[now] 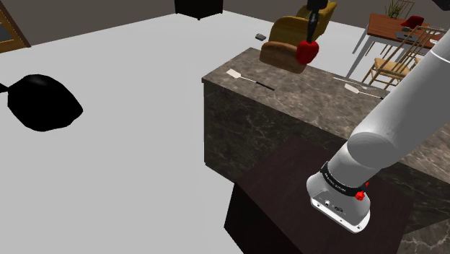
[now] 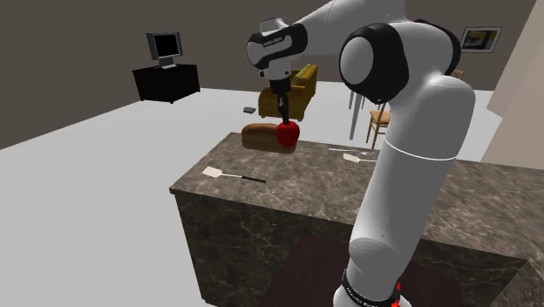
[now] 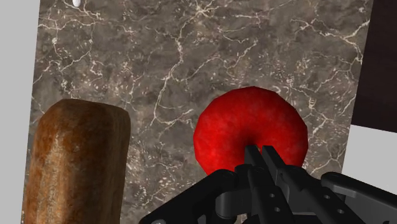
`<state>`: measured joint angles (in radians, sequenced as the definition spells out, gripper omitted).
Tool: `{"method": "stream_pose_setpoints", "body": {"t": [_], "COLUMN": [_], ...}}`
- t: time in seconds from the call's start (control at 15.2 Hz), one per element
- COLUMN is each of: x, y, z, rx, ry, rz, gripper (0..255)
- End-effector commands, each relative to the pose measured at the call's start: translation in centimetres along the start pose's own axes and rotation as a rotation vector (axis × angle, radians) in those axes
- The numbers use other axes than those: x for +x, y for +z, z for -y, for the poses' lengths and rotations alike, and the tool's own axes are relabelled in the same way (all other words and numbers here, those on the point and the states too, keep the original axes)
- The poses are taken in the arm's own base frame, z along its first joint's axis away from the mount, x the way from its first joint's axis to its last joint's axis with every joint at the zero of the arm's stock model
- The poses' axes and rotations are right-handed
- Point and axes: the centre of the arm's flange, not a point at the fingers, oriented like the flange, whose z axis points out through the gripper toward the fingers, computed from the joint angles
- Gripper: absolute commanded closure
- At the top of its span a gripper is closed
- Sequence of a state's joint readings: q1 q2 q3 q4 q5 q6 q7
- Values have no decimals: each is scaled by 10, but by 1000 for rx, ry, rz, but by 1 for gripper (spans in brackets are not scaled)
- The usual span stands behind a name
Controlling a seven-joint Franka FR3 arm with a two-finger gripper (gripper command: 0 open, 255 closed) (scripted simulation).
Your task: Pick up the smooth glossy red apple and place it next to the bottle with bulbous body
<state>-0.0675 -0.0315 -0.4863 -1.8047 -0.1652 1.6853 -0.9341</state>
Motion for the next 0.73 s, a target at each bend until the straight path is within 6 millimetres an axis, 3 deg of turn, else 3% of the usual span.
{"method": "stream_pose_setpoints", "body": {"t": [0.0,0.66], "x": [-1,-10], "y": [-11,-63], "z": [-1,-1], "rx": [0,0], "ry": [0,0], "rz": [0,0], "gripper": [255,255]}}
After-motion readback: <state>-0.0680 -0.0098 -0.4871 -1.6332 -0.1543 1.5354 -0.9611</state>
